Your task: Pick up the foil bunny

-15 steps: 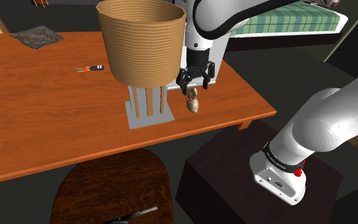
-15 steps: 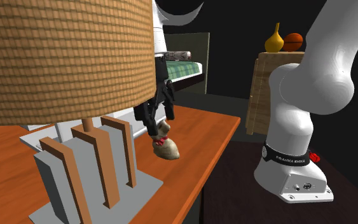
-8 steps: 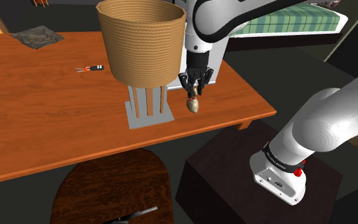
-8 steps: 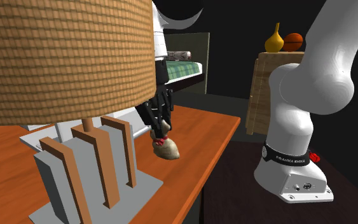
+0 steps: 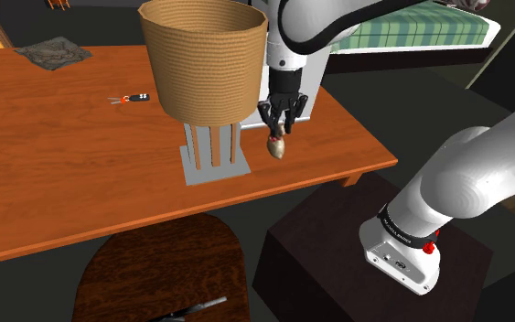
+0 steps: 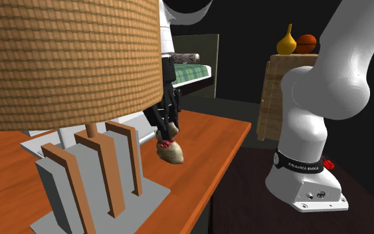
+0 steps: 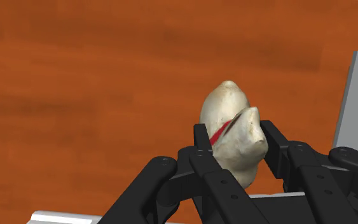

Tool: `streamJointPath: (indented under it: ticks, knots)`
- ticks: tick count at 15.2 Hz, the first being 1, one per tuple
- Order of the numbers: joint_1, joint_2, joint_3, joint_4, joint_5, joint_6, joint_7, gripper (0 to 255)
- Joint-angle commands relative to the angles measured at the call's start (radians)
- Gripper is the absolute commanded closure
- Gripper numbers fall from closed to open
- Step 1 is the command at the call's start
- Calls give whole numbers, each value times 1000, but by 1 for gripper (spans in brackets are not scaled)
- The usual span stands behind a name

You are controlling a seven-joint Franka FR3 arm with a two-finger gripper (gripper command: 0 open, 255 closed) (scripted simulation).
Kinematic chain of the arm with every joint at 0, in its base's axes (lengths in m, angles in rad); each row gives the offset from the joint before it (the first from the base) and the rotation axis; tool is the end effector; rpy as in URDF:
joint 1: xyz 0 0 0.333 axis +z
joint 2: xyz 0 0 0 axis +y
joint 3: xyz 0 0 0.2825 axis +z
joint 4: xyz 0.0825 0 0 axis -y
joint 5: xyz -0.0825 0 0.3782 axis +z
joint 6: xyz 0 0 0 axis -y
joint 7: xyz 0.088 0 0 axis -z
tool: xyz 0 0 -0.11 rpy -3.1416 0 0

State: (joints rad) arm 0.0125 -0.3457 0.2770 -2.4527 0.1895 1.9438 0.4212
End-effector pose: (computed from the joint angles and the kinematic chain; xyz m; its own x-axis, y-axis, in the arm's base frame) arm 0.3990 0.1301 0.3762 0.9542 -0.2341 -0.1861 -0.2369 -0.9715 0.0077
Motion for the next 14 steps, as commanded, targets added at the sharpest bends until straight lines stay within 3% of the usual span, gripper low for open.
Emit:
streamJointPath:
  ticks: [1,14]
  knots:
    - [1,-13,-2,15,0,-28,2,255]
    - [-2,-58,-19,129,-6,-187,9,255]
